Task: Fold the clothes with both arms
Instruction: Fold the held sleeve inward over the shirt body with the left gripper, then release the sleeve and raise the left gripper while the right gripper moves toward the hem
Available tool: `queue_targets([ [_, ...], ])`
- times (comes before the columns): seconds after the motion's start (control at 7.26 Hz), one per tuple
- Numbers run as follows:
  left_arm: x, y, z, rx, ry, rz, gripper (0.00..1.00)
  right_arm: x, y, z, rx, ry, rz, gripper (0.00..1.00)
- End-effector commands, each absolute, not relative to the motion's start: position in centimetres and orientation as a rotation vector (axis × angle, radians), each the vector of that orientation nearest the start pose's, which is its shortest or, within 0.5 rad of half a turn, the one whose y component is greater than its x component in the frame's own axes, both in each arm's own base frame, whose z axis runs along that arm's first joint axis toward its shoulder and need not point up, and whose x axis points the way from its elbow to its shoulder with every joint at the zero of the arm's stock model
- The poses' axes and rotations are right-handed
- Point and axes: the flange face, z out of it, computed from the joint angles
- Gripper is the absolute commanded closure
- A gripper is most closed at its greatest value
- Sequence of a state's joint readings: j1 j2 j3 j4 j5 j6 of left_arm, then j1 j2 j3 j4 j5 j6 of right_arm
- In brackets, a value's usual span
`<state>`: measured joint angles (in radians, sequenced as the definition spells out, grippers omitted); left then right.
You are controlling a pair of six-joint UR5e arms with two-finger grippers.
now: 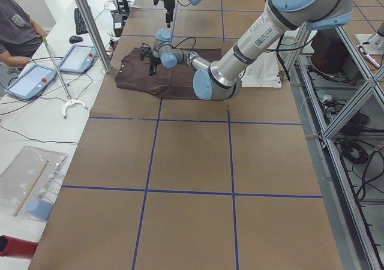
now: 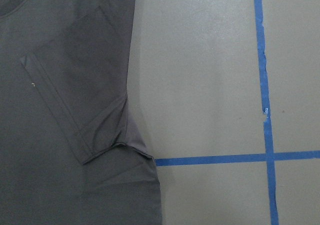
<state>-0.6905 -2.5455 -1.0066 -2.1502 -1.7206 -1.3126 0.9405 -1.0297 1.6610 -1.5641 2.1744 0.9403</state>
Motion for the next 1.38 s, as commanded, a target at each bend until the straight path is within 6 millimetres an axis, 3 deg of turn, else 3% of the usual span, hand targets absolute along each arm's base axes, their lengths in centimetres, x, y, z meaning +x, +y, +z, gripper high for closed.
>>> queue_targets([
  [0.0, 56.5, -61.8, 19.6, 0.324, 1.018, -0.275, 0.0, -32.7, -57.8, 29.7, 0.032, -0.859, 0.094, 0.0],
  [0.14, 54.3, -58.8, 21.6, 0.255, 1.058, -0.222, 0.0, -32.8, -56.4, 29.3, 0.017, -0.875, 0.113, 0.0],
  [0.28, 50.7, -55.8, 23.2, 0.262, 1.045, -0.172, 0.0, -34.1, -52.8, 29.7, -0.015, -0.879, 0.133, 0.0],
  [0.41, 47.4, -52.9, 23.3, 0.262, 0.985, -0.102, 0.0, -35.0, -49.1, 30.2, 0.019, -0.865, 0.14, 0.0],
  [0.69, 41.5, -48.1, 24.5, 0.291, 0.972, -0.04, 0.0, -37.1, -40.6, 33.1, 0.057, -0.911, 0.216, 0.0],
  [0.83, 39.7, -46.4, 24.7, 0.284, 0.994, -0.027, 0.0, -39.2, -36.3, 34.2, 0.048, -0.908, 0.251, 0.0],
  [0.96, 39.2, -45.9, 24.3, 0.29, 1.006, -0.023, 0.0, -42.7, -32.0, 34.8, 0.056, -0.886, 0.268, 0.0],
  [1.24, 39.2, -45.9, 23.5, 0.303, 1.016, -0.021, 0.0, -45.8, -25.5, 36.6, 0.005, -0.919, 0.311, 0.0],
])
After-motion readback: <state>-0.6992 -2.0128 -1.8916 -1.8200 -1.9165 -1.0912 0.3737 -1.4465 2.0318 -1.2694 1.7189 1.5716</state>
